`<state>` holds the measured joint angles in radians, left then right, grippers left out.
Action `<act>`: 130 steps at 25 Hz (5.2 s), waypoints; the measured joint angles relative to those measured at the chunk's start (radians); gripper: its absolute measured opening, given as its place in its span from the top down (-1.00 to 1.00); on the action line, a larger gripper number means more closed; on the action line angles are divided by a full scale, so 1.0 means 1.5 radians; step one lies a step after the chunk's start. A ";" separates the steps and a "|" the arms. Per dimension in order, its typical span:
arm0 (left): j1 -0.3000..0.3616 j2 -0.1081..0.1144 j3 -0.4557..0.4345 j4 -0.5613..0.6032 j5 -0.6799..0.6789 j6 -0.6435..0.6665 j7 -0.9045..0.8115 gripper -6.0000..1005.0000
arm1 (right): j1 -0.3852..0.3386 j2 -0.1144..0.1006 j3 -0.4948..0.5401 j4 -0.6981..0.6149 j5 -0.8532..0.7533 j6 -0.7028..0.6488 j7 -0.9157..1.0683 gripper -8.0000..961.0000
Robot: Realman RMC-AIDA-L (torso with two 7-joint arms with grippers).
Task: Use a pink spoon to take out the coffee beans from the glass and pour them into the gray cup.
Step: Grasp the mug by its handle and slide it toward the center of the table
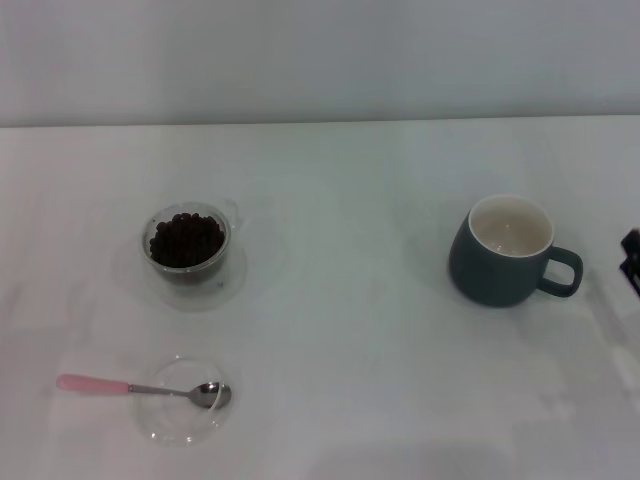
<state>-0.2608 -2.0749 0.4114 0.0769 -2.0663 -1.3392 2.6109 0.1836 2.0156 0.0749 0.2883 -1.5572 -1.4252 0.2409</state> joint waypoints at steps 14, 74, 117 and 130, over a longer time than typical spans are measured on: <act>-0.043 -0.002 -0.004 -0.002 -0.005 0.038 0.000 -0.40 | -0.021 -0.001 -0.066 0.020 0.003 0.021 -0.037 -0.71; -0.009 0.001 -0.004 -0.011 -0.070 0.015 -0.001 -0.40 | 0.117 0.002 0.019 -0.009 0.014 0.268 -0.042 -0.57; -0.001 0.002 -0.005 0.014 -0.074 -0.008 -0.001 -0.40 | 0.171 0.005 -0.031 0.005 -0.065 0.276 -0.038 0.24; -0.001 0.001 -0.005 0.014 -0.074 -0.008 -0.001 -0.40 | 0.164 0.004 -0.031 0.039 -0.166 0.272 -0.034 0.24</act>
<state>-0.2623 -2.0740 0.4034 0.0982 -2.1768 -1.3515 2.6093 0.4294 2.0213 0.0291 0.3462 -1.8064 -1.0178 0.1892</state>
